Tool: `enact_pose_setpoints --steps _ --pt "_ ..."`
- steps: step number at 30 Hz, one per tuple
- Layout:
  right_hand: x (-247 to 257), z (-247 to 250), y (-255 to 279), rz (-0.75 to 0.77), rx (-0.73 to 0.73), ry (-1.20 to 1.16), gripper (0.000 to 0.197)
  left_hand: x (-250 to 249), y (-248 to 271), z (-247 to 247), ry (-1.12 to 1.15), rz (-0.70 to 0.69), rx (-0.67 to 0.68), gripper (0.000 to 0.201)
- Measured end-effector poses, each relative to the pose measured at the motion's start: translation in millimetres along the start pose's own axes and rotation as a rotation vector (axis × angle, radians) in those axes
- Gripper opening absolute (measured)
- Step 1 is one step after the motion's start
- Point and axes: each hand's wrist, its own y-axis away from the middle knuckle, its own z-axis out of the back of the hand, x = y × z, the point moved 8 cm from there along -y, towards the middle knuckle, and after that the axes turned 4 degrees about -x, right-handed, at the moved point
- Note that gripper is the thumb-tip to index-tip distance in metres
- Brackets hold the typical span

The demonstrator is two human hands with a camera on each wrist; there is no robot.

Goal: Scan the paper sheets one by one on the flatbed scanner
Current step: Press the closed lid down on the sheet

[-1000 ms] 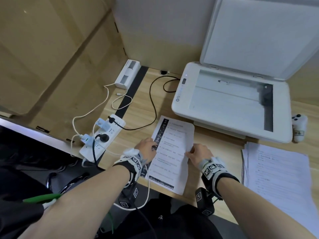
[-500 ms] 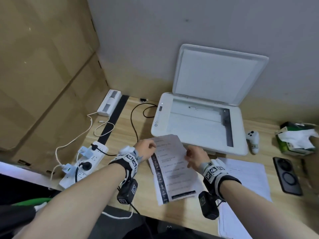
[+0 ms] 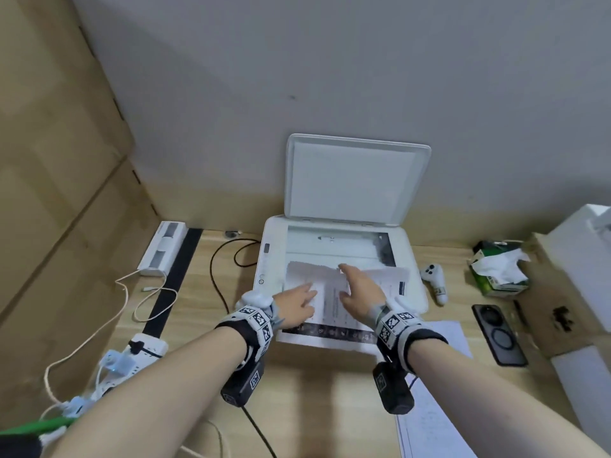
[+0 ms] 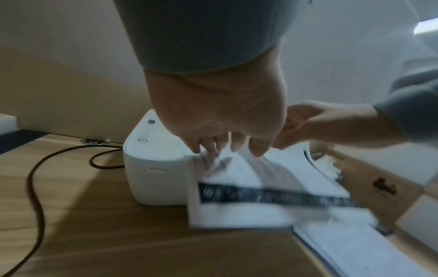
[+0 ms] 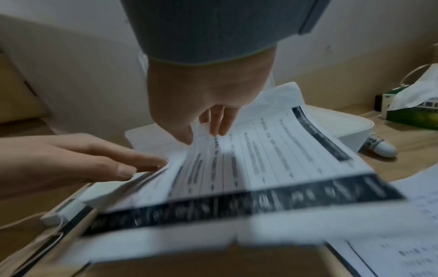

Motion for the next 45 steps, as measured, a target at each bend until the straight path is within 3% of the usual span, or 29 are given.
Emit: enact_pose_setpoints --steps 2,4,8,13,21,28,45 --pt "-4.9 -17.9 4.0 0.015 0.093 0.036 0.075 10.7 -6.2 -15.0 -0.202 -0.01 0.031 0.057" --pt "-25.4 -29.8 -0.2 -0.013 0.137 0.08 0.076 22.7 -16.1 -19.4 -0.29 -0.007 -0.013 0.06" --pt "-74.4 -31.5 -13.2 -0.001 0.097 0.25 0.06 30.6 -35.9 -19.1 -0.293 0.036 -0.055 0.061" --pt "-106.2 -36.6 -34.3 -0.002 0.096 0.349 0.072 33.7 -61.3 -10.8 -0.332 0.101 -0.15 0.061" --pt "-118.3 -33.8 -62.2 -0.084 0.022 0.281 0.066 34.9 -107.2 -0.9 -0.364 0.211 -0.261 0.064" --pt "-116.2 -31.9 -60.5 -0.11 -0.005 0.256 0.064 34.7 -103.7 -1.5 -0.391 0.226 -0.346 0.073" --pt "-111.1 -29.9 -53.6 -0.135 -0.013 0.288 0.067 37.4 -100.1 -4.5 -0.382 0.21 -0.305 0.069"
